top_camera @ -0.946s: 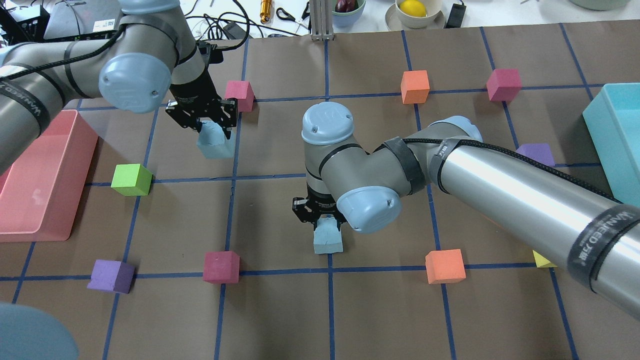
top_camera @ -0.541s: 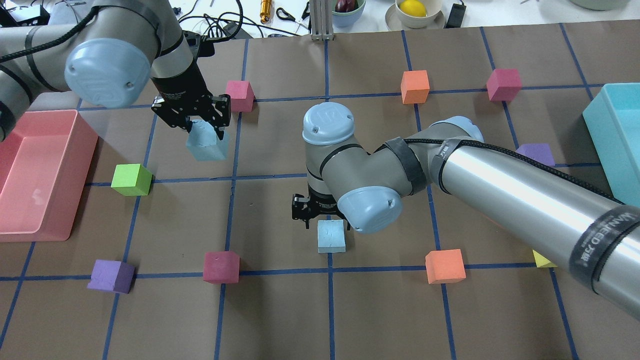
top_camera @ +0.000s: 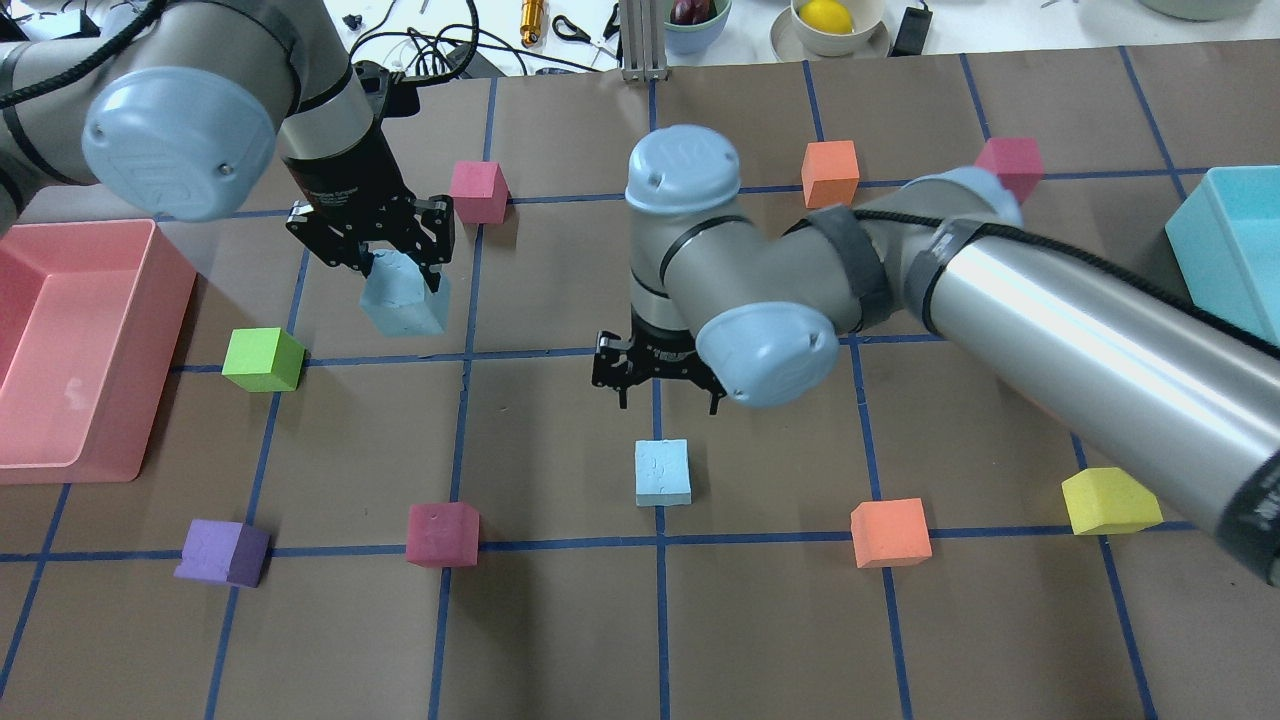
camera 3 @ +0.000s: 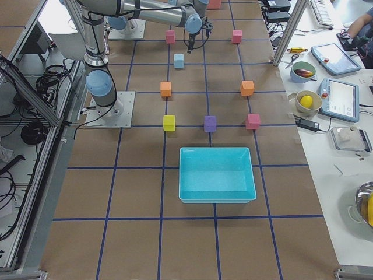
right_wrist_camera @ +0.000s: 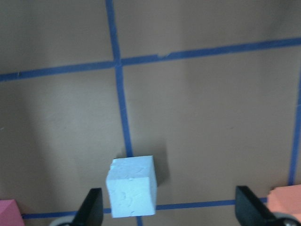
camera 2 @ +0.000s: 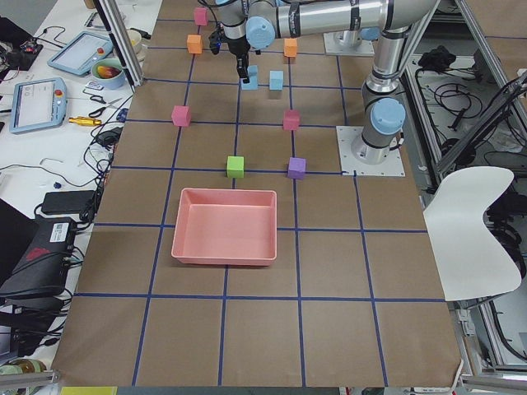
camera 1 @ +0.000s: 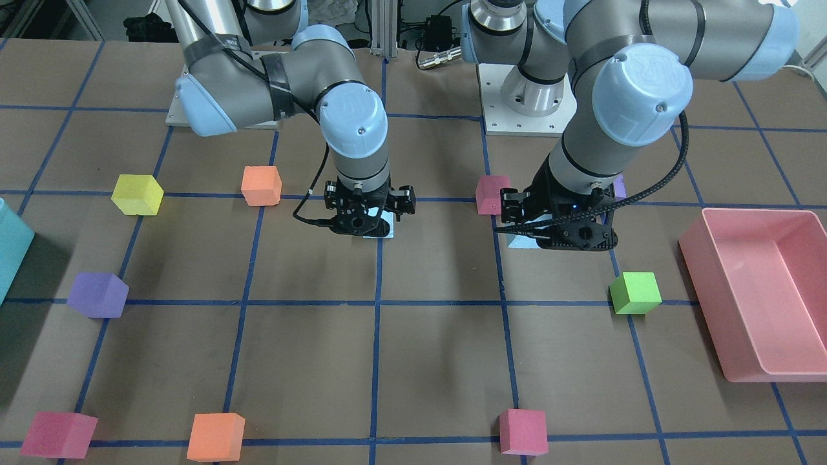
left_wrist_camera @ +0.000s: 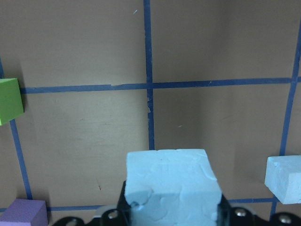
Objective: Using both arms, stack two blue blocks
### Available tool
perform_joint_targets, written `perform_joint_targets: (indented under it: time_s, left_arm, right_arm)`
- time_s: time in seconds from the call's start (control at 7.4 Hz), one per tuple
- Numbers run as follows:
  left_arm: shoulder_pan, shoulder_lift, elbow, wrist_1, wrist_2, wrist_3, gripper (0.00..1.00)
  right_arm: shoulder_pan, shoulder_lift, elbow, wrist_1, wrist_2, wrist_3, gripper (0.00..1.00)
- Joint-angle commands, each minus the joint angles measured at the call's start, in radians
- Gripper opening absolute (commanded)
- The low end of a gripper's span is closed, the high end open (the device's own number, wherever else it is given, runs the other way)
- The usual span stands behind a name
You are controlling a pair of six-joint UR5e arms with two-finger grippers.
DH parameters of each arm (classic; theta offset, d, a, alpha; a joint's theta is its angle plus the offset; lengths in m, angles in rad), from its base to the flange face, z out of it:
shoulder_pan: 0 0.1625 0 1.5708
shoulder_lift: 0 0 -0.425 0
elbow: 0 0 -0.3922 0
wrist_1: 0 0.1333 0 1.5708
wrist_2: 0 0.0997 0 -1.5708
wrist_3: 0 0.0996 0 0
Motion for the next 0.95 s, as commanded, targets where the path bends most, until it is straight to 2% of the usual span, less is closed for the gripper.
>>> perform_joint_targets:
  time_s: [0.0,0.27,0.41,0.54,0.81]
  left_arm:
    - [-0.11,0.009,-0.029,0.015,0.0,-0.056,0.0]
    - [-0.224,-0.029,-0.063,0.074,0.0,-0.198,0.0]
    - [-0.288,-0.038,-0.09,0.193,-0.003,-0.217,0.0]
    - [-0.324,-0.061,-0.126,0.26,-0.003,-0.3,0.0]
    - [-0.379,-0.095,-0.151,0.328,-0.003,-0.359,0.0]
  right_arm:
    - [-0.122,-0.02,-0.082,0.067,-0.129,-0.185,1.0]
    - [-0.191,-0.042,-0.105,0.139,-0.126,-0.198,1.0]
    - [-0.245,-0.084,-0.129,0.176,-0.122,-0.198,1.0]
    - [-0.285,-0.101,-0.131,0.181,-0.122,-0.198,1.0]
    - [-0.282,-0.142,-0.142,0.21,-0.135,-0.19,1.0]
